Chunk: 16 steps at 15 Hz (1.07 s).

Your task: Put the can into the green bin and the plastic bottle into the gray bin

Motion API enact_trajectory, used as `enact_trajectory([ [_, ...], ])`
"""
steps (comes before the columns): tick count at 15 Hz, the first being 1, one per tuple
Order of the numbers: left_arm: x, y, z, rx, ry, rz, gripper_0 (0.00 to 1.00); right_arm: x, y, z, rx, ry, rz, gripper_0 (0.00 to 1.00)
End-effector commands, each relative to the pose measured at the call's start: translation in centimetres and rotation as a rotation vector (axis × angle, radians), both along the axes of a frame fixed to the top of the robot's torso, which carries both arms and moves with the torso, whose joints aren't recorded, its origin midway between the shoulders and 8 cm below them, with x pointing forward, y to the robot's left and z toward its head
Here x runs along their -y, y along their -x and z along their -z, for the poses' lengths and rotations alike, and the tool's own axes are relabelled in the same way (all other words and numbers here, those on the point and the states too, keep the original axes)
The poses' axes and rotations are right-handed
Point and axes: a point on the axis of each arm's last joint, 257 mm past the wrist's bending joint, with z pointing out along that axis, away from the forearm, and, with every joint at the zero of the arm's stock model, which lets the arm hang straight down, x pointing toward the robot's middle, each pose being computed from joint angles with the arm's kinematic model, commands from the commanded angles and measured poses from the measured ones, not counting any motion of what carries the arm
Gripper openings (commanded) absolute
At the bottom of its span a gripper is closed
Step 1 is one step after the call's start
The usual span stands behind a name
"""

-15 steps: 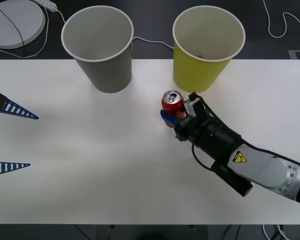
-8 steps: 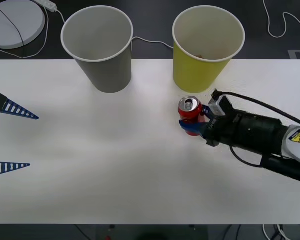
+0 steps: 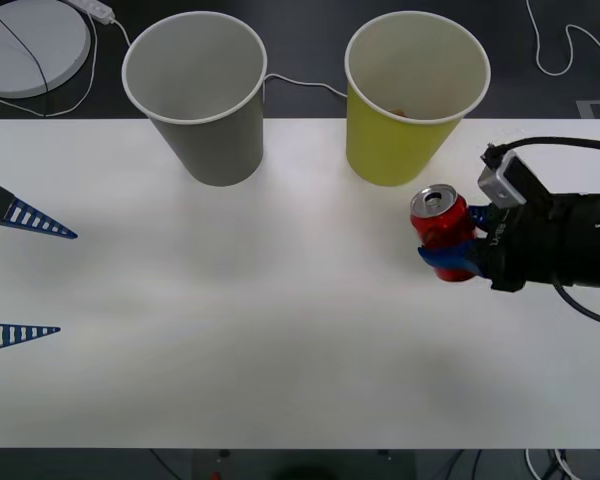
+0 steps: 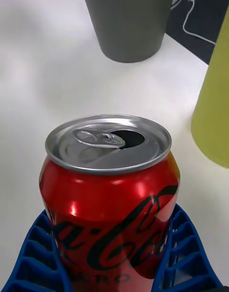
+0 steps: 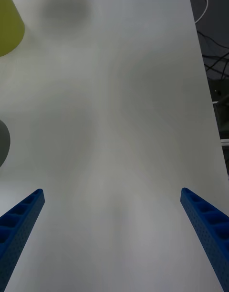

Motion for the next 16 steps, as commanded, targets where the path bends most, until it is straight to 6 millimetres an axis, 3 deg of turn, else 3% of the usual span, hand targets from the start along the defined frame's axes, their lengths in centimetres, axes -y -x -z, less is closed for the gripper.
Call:
enact_trajectory([
  [1,0.0,0.0,0.0,0.0,0.0,0.0,1.0,1.8,1.6,-2.4,-0.051,0.055,0.059,0.0],
  [4,0.0,0.0,0.0,0.0,0.0,0.0,1.0,3.1,2.1,-4.9,-0.058,0.101,0.105,0.0],
  [11,0.0,0.0,0.0,0.0,0.0,0.0,1.0,6.1,0.7,-10.3,-0.073,0.229,0.146,0.0],
  [16,0.0,0.0,0.0,0.0,0.0,0.0,1.0,6.7,-2.3,-13.2,-0.069,0.341,0.159,0.0],
])
